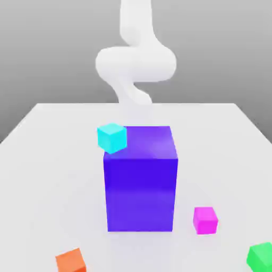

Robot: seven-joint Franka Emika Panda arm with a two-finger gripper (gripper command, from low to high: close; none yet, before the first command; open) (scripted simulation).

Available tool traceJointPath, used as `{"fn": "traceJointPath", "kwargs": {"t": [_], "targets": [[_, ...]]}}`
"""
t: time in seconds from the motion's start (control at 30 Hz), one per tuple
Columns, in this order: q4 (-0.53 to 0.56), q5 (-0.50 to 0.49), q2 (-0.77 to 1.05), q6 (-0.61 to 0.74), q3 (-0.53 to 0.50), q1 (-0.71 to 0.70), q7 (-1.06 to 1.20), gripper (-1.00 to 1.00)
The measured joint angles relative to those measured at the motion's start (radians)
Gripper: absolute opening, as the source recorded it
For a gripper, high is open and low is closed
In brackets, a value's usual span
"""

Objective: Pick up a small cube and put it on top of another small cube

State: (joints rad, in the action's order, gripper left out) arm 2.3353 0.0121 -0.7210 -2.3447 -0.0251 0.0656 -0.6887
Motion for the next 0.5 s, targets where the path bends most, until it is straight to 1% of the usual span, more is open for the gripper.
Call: {"fn": "traceJointPath", "kwargs": {"t": [0.3,0.5], "targets": [[0.128,0.057,0.289,-0.162,-0.068,0.216,0.414,0.00],[0.212,0.095,0.478,-0.267,-0.079,0.330,0.686,0.00]]}}
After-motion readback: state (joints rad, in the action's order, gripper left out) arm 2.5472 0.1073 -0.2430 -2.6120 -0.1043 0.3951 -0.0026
